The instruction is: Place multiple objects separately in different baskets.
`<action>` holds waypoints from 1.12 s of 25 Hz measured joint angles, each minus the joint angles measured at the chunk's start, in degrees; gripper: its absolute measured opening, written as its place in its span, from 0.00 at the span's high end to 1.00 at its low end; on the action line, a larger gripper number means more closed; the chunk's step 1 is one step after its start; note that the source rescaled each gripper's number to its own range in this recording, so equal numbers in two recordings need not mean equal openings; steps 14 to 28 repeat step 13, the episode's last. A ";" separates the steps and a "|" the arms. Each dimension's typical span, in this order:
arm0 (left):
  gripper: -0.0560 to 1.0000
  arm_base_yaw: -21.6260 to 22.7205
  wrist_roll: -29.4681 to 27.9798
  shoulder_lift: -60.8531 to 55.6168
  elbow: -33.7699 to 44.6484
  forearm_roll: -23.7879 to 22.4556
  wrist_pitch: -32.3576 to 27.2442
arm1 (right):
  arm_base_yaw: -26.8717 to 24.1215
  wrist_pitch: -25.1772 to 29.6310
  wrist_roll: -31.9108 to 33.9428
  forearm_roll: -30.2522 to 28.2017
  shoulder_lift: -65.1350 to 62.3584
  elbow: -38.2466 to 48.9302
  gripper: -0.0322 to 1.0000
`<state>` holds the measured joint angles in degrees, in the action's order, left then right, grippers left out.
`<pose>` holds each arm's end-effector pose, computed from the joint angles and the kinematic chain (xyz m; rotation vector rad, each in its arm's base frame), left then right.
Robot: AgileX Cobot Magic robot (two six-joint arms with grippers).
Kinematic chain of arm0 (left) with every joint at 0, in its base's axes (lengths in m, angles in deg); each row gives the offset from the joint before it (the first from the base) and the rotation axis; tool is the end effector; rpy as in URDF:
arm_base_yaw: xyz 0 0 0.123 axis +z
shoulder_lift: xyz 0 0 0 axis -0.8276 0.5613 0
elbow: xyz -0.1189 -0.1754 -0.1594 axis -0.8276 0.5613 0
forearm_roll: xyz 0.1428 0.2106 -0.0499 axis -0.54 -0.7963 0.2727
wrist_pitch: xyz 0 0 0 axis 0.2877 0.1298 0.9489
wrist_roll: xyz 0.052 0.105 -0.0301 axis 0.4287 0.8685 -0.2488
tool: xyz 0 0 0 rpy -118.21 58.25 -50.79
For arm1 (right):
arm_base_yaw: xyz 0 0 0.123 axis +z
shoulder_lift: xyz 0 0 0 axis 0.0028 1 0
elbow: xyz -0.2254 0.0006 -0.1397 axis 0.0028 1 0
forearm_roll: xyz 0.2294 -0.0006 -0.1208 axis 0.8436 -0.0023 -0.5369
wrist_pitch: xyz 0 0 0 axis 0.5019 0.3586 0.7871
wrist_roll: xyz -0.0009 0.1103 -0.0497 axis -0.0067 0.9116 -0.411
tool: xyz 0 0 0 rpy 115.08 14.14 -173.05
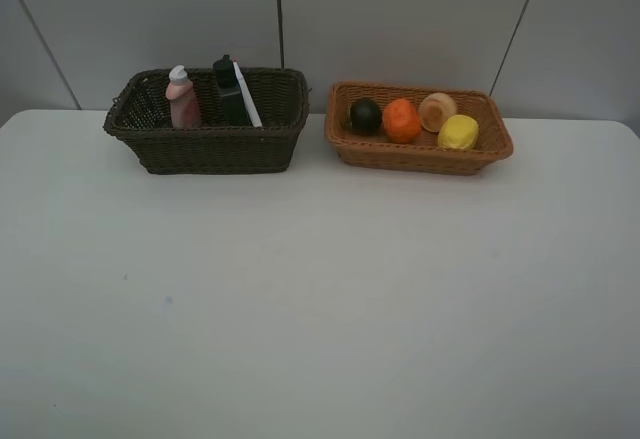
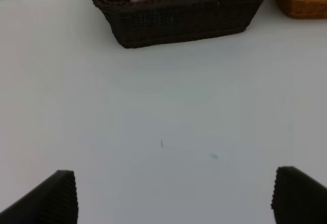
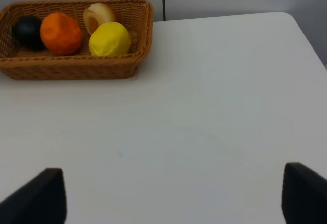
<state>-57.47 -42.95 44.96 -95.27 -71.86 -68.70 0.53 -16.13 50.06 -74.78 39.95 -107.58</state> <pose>0.0454 -0.0172 0.2708 0.1585 2.0198 -0.1218 0.0446 -0.0106 0.2733 0.0751 2.0272 -0.0720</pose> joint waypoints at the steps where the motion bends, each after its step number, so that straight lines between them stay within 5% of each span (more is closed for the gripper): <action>1: 0.00 0.00 0.00 0.00 0.00 0.00 0.00 | 0.00 0.00 0.00 0.00 0.00 0.00 0.00; 28: 0.00 0.00 0.00 0.00 0.00 0.00 0.00 | 0.00 -0.04 -0.04 0.00 0.00 0.00 0.00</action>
